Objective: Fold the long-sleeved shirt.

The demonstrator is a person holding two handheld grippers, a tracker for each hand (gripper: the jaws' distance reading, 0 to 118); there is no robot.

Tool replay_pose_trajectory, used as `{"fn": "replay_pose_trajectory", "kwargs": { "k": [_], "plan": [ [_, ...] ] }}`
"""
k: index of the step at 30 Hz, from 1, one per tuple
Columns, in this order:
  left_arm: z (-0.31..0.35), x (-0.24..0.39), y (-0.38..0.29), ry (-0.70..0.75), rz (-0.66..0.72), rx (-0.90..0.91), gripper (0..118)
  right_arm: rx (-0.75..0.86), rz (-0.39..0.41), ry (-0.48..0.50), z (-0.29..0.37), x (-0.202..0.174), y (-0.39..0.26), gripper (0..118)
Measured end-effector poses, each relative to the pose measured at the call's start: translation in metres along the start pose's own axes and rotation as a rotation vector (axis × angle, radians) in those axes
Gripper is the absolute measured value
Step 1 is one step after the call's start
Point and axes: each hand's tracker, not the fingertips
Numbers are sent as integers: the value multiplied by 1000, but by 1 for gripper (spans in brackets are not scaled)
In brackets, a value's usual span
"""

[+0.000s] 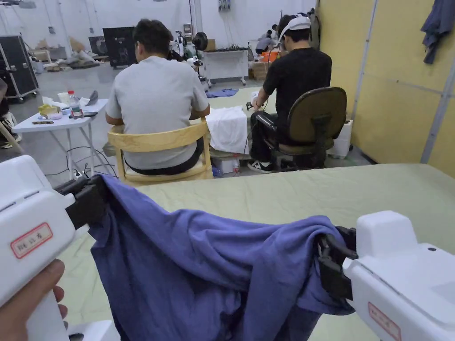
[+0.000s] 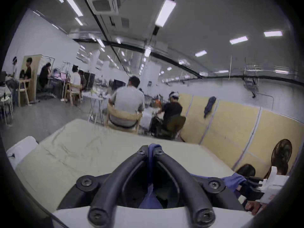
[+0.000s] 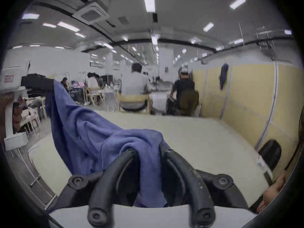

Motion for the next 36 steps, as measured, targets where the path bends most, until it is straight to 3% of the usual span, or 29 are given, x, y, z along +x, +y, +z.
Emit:
{"fn": "replay_pose_trajectory", "kwargs": {
  "k": [4, 7, 10, 13, 16, 20, 24, 27, 32, 36],
  "plan": [
    [-28, -12, 44, 58, 30, 41, 2, 61, 131, -33, -29, -3, 73, 24],
    [-54, -19, 74, 65, 60, 61, 2, 57, 84, 2, -64, 4, 126, 24],
    [-76, -14, 101, 159, -48, 63, 2, 42, 131, -37, -98, 7, 170, 23],
    [-101, -18, 122, 125, -38, 59, 2, 21, 162, -89, -135, 12, 204, 23],
    [-134, -26, 134, 117, -7, 23, 2, -26, 176, -147, -175, 19, 228, 23],
    [-181, -31, 121, 194, -116, -1, 2, -92, 138, -142, -229, 31, 235, 22],
    [-232, -48, 84, 183, -134, -47, 2, -166, 145, -160, -288, 36, 201, 22],
    [-264, -65, 32, 180, -122, -143, 2, -268, 120, -141, -333, 38, 139, 22],
    [-296, -108, -98, 215, -96, -378, 2, -508, 138, -75, -390, 27, -19, 22],
    [-283, -144, -203, 250, -18, -573, 2, -671, 129, -5, -389, 16, -135, 22]
  ]
}}
